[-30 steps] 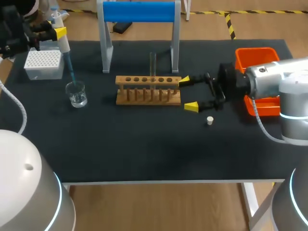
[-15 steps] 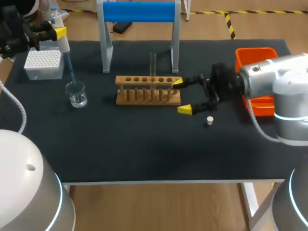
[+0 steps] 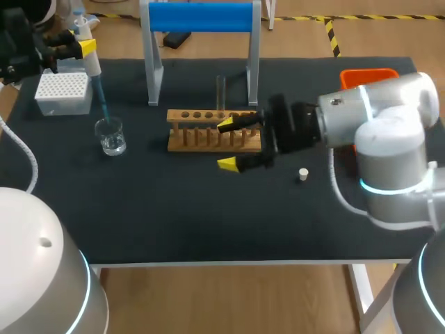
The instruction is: Invert the test tube, pick up the pipette, mount the tip to pipette, aspirate from beaker and dispense into the tube, eject the tip, return the pipette, and cap with the stopper.
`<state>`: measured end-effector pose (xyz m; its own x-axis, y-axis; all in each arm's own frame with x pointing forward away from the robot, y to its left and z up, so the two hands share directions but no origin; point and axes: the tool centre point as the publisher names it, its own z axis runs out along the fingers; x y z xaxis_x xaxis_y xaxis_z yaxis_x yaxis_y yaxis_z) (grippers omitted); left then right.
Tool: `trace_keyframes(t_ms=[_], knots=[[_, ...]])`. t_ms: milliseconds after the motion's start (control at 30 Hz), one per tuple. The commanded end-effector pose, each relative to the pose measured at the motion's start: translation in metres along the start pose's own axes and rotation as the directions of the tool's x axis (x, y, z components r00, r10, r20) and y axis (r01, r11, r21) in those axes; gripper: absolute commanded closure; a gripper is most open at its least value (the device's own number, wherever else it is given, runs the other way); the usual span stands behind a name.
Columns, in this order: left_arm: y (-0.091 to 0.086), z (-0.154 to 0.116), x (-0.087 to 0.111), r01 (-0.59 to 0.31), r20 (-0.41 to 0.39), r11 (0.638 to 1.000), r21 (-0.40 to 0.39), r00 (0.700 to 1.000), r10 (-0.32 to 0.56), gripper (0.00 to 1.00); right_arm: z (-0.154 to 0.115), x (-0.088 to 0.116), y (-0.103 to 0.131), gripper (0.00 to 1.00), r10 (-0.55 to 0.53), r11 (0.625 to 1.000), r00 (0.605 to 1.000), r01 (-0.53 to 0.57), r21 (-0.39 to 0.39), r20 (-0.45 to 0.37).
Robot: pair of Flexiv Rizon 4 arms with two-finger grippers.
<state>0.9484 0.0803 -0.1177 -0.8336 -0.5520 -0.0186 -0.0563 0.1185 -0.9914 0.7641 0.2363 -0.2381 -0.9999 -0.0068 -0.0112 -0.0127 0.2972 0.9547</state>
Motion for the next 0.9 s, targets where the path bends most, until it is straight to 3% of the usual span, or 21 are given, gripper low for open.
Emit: trace_keyframes(t_ms=[33,500,900], knots=[[0.001,0.001,0.000,-0.002,0.003,1.000,0.003,1.000,0.002,1.00,0.037,-0.003,-0.005,0.00,0.001,1.000,0.996,-0.004,0.030,0.088],[0.001,0.001,0.000,-0.002,0.003,1.000,0.003,1.000,0.002,1.00,0.082,-0.031,-0.019,0.00,-0.004,0.998,0.983,-0.009,0.069,0.183],[0.001,0.001,0.000,-0.002,0.003,1.000,0.003,1.000,0.002,1.00,0.112,-0.050,-0.033,0.00,0.003,0.994,0.982,-0.024,0.110,0.191]])
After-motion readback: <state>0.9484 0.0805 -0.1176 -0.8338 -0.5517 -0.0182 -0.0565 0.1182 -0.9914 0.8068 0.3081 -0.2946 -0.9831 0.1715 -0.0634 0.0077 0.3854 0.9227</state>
